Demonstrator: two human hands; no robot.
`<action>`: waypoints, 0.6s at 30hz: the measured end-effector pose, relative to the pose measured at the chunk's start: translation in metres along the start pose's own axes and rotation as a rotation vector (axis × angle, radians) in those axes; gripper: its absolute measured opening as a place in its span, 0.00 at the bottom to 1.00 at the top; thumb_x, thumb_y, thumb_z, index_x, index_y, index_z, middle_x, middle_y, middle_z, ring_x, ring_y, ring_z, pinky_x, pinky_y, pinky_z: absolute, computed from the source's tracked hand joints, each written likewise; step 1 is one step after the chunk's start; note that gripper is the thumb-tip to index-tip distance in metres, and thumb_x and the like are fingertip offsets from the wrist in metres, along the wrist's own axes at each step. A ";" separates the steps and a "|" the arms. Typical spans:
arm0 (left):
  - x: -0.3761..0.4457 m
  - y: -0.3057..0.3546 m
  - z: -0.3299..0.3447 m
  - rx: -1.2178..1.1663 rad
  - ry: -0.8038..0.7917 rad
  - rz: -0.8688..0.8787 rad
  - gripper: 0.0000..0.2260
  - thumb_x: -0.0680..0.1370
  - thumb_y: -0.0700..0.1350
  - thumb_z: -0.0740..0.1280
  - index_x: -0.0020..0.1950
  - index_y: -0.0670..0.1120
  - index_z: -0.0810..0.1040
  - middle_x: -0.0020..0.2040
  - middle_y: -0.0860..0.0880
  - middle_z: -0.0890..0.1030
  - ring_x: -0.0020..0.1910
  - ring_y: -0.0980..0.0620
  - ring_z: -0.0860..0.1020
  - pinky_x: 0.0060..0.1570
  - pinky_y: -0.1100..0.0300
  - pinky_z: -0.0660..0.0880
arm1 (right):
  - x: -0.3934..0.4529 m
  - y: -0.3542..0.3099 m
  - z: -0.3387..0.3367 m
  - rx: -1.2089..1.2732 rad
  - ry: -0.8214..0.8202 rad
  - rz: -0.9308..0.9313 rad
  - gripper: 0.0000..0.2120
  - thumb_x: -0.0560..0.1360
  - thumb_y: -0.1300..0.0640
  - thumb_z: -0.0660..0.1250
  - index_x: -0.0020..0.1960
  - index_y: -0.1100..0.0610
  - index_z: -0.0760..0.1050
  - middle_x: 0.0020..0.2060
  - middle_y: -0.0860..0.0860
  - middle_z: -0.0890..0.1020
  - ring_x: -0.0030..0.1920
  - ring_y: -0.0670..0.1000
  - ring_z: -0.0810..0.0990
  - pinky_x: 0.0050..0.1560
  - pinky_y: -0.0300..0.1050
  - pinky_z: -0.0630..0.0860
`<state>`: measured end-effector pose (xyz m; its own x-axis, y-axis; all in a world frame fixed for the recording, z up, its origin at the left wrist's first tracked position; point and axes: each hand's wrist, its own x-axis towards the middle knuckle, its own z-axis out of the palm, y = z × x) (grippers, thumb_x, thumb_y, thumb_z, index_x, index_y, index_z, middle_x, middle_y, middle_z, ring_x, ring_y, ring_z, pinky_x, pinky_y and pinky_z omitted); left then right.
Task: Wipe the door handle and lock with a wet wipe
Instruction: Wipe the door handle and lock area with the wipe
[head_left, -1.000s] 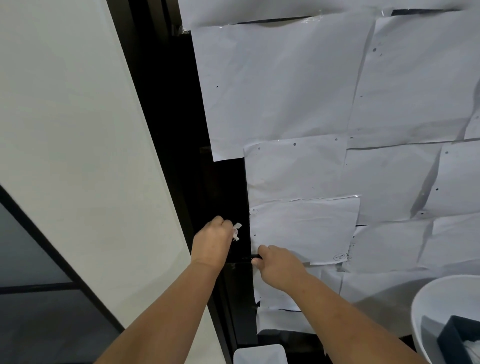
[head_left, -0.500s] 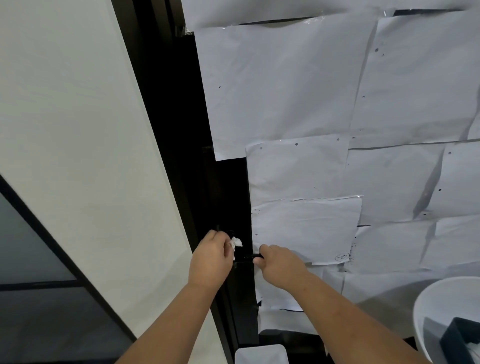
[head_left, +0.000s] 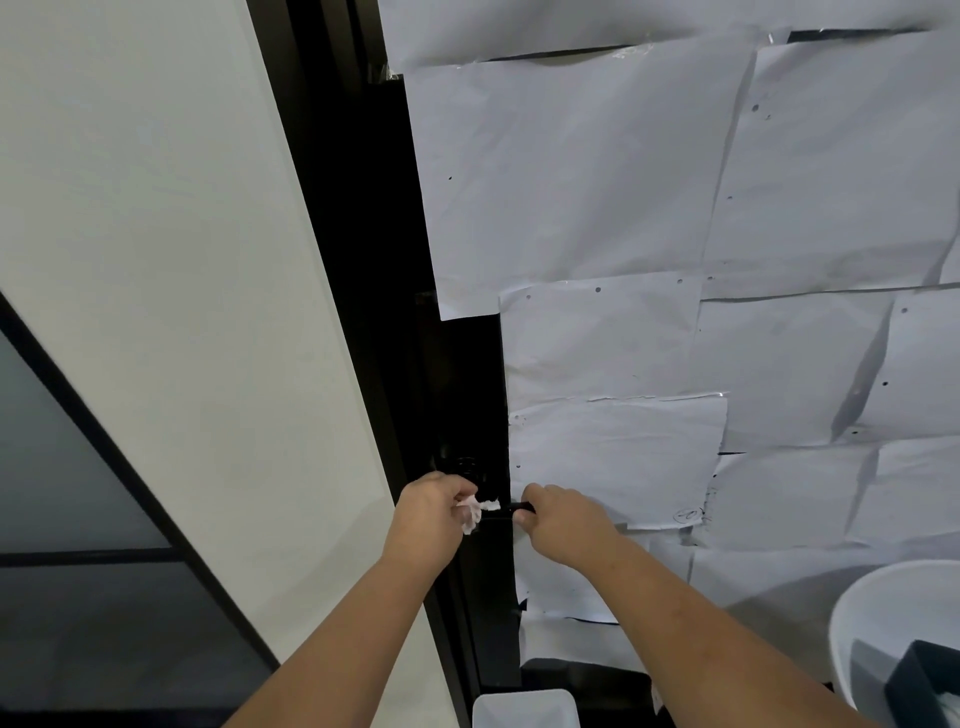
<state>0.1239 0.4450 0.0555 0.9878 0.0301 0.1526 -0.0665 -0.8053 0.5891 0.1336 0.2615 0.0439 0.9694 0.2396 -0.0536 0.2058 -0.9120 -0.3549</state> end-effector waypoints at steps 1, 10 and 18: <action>0.002 0.002 0.000 -0.007 -0.023 0.004 0.14 0.78 0.37 0.67 0.61 0.48 0.80 0.55 0.51 0.79 0.53 0.52 0.80 0.54 0.64 0.76 | 0.000 0.000 -0.002 0.037 0.001 0.016 0.13 0.79 0.46 0.56 0.59 0.51 0.69 0.51 0.51 0.78 0.53 0.55 0.75 0.49 0.50 0.69; -0.004 0.009 0.004 -0.012 0.047 0.172 0.06 0.73 0.41 0.74 0.47 0.50 0.82 0.42 0.55 0.79 0.39 0.61 0.77 0.41 0.73 0.73 | -0.003 -0.013 -0.007 0.157 0.065 -0.003 0.13 0.72 0.40 0.63 0.54 0.43 0.69 0.53 0.42 0.76 0.57 0.50 0.71 0.58 0.53 0.64; -0.006 0.007 0.005 -0.084 0.039 0.114 0.07 0.73 0.41 0.74 0.48 0.51 0.82 0.41 0.56 0.81 0.40 0.62 0.79 0.42 0.71 0.76 | 0.000 -0.019 -0.006 0.147 0.269 -0.046 0.03 0.73 0.50 0.62 0.45 0.47 0.73 0.44 0.44 0.77 0.50 0.49 0.75 0.52 0.48 0.63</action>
<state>0.1184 0.4363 0.0550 0.9670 -0.0342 0.2524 -0.1912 -0.7525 0.6302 0.1308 0.2771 0.0561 0.9642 0.1651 0.2075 0.2478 -0.8396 -0.4834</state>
